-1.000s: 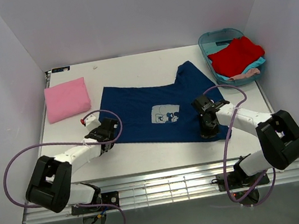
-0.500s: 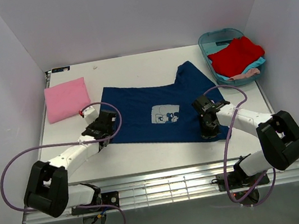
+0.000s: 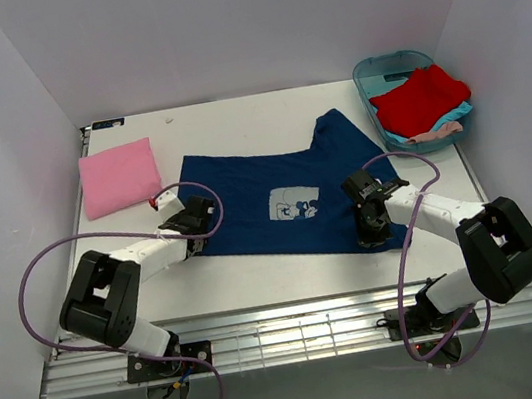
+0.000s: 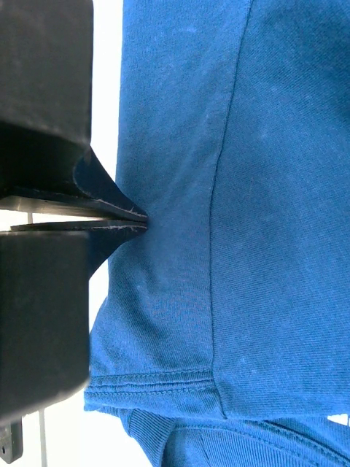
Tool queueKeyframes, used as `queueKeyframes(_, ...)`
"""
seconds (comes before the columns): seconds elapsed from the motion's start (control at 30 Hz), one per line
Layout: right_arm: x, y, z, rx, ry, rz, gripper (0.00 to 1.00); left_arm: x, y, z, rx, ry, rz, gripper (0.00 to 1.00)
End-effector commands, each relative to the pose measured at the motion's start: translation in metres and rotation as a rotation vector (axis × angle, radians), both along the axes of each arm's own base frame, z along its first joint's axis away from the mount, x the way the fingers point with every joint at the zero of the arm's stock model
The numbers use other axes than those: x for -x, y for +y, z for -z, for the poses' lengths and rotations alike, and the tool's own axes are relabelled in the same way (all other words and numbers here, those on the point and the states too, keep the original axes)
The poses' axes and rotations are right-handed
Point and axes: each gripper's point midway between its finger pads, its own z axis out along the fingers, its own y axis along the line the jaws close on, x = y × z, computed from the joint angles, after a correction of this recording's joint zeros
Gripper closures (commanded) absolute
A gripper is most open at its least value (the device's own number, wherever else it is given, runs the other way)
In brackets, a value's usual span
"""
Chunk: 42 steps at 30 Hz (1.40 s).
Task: Fold and stack the t-shirts
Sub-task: Fold the flattened tshirt in 1/3 of the way, then grap the side of the flattened tshirt furthest away from the robot with both arms
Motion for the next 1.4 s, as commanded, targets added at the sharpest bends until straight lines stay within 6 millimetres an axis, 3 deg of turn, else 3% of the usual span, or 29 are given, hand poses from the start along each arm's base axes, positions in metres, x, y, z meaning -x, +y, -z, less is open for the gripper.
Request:
queueKeyframes(0.0, 0.006, -0.001, -0.002, 0.008, 0.018, 0.007, 0.92, 0.032, 0.016, 0.006, 0.003, 0.071, -0.099, 1.00)
queueKeyframes(0.23, 0.007, 0.000, -0.003, 0.003, 0.023, 0.001, 0.92, 0.058, 0.026, 0.004, 0.019, 0.095, -0.145, 1.00)
queueKeyframes(0.4, 0.009, -0.001, -0.006, 0.002, 0.020, -0.002, 0.92, 0.057, 0.024, 0.000, 0.027, 0.089, -0.131, 1.00)
queueKeyframes(0.5, 0.002, 0.000, -0.015, 0.006, -0.011, -0.006, 0.92, 0.042, 0.018, -0.017, 0.044, 0.037, -0.098, 1.00)
queueKeyframes(0.6, -0.026, 0.009, -0.047, -0.015, -0.112, -0.012, 0.92, 0.009, 0.002, -0.060, 0.078, -0.079, -0.028, 1.00)
queueKeyframes(0.63, -0.036, 0.012, -0.059, -0.021, -0.145, -0.013, 0.91, 0.000, -0.005, -0.072, 0.094, -0.105, -0.003, 1.00)
queueKeyframes(0.67, -0.060, 0.020, -0.087, -0.035, -0.228, -0.023, 0.86, -0.020, -0.016, -0.097, 0.123, -0.170, 0.019, 1.00)
queueKeyframes(0.73, -0.085, 0.029, -0.111, -0.042, -0.304, -0.043, 0.81, -0.040, -0.033, -0.117, 0.137, -0.199, 0.104, 1.00)
queueKeyframes(0.77, -0.110, 0.035, -0.141, -0.043, -0.397, -0.057, 0.73, -0.053, -0.042, -0.118, 0.136, -0.200, 0.134, 0.94)
queueKeyframes(0.8, -0.124, 0.038, -0.143, -0.025, -0.408, -0.064, 0.69, -0.069, -0.052, -0.136, 0.132, -0.229, 0.180, 0.90)
queueKeyframes(0.87, -0.150, 0.042, -0.157, 0.003, -0.452, -0.076, 0.62, -0.086, -0.068, -0.136, 0.129, -0.217, 0.243, 0.79)
queueKeyframes(0.9, -0.176, 0.052, -0.163, 0.008, -0.486, -0.103, 0.60, -0.101, -0.076, -0.129, 0.112, -0.192, 0.262, 0.74)
queueKeyframes(0.97, -0.205, 0.059, -0.164, 0.000, -0.500, -0.114, 0.55, -0.112, -0.084, -0.116, 0.077, -0.144, 0.314, 0.68)
queueKeyframes(1.0, -0.233, 0.069, -0.162, -0.002, -0.519, -0.133, 0.55, -0.123, -0.088, -0.105, 0.061, -0.118, 0.325, 0.62)
queueKeyframes(1.03, -0.249, 0.072, -0.160, -0.001, -0.528, -0.136, 0.54, -0.127, -0.089, -0.098, 0.044, -0.099, 0.337, 0.60)
queueKeyframes(1.07, -0.267, 0.066, -0.159, 0.015, -0.539, -0.113, 0.54, -0.132, -0.090, -0.094, 0.035, -0.090, 0.343, 0.58)
queueKeyframes(1.1, -0.286, 0.066, -0.131, 0.040, -0.497, -0.105, 0.53, -0.136, -0.090, -0.088, 0.020, -0.078, 0.344, 0.54)
queueKeyframes(1.13, -0.313, 0.068, -0.153, 0.023, -0.561, -0.090, 0.53, -0.144, -0.088, -0.082, 0.005, -0.066, 0.338, 0.53)
queueKeyframes(1.17, -0.330, 0.058, -0.152, 0.022, -0.568, -0.063, 0.51, -0.147, -0.087, -0.079, 0.000, -0.058, 0.337, 0.52)
queueKeyframes(1.2, -0.345, 0.054, -0.126, 0.034, -0.534, -0.054, 0.50, -0.151, -0.083, -0.077, -0.008, -0.053, 0.326, 0.51)
queueKeyframes(1.23, -0.365, 0.052, -0.147, 0.019, -0.587, -0.039, 0.50, -0.158, -0.077, -0.079, -0.011, -0.059, 0.307, 0.50)
queueKeyframes(1.27, -0.377, 0.040, -0.145, 0.017, -0.592, -0.014, 0.49, -0.162, -0.073, -0.081, -0.013, -0.063, 0.301, 0.49)
queueKeyframes(1.3, -0.386, 0.034, -0.129, 0.024, -0.573, -0.008, 0.47, -0.166, -0.069, -0.083, -0.012, -0.067, 0.296, 0.49)
queueKeyframes(1.37, -0.404, 0.017, -0.125, 0.022, -0.600, 0.007, 0.46, -0.179, -0.054, -0.093, -0.023, -0.090, 0.275, 0.48)
